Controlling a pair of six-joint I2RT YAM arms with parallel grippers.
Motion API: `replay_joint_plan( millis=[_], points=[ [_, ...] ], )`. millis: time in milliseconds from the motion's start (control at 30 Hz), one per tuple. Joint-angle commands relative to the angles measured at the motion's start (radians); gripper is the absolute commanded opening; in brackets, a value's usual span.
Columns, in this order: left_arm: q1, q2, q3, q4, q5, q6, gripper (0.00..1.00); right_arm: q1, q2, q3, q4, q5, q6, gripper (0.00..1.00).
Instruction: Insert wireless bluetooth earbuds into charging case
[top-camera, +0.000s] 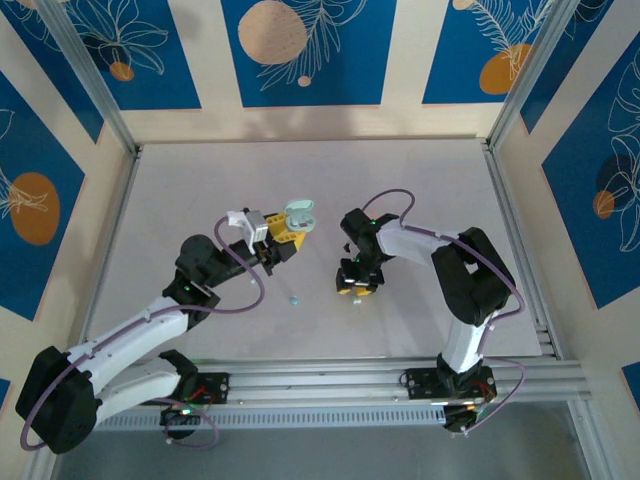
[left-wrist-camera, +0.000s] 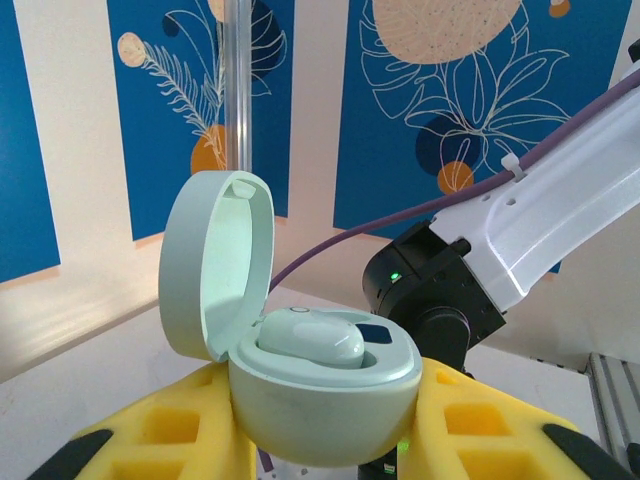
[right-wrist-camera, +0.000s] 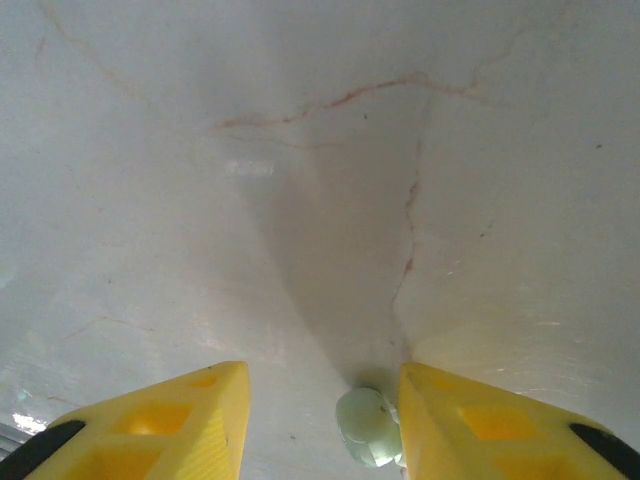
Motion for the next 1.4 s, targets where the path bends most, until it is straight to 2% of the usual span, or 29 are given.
replay_joint_plan(
  millis=[0,633,767,1367],
  points=[
    [-0.008,-0.012,0.009,0.025,-0.005,0.014,0.27,0.012,-0.004,-0.019,-0.037,-0.011,0.02,0.44],
    [-0.007,-0.007,0.007,0.028,-0.007,0.009,0.27,0.029,0.013,0.002,-0.073,0.065,0.035,0.35],
    [-0.007,-0.006,0.007,0.03,-0.007,0.008,0.27,0.034,0.024,0.011,-0.074,0.077,0.037,0.31],
    [-0.008,-0.004,0.009,0.03,-0.007,0.006,0.27,0.049,0.053,0.034,-0.081,0.095,0.045,0.24]
  ],
)
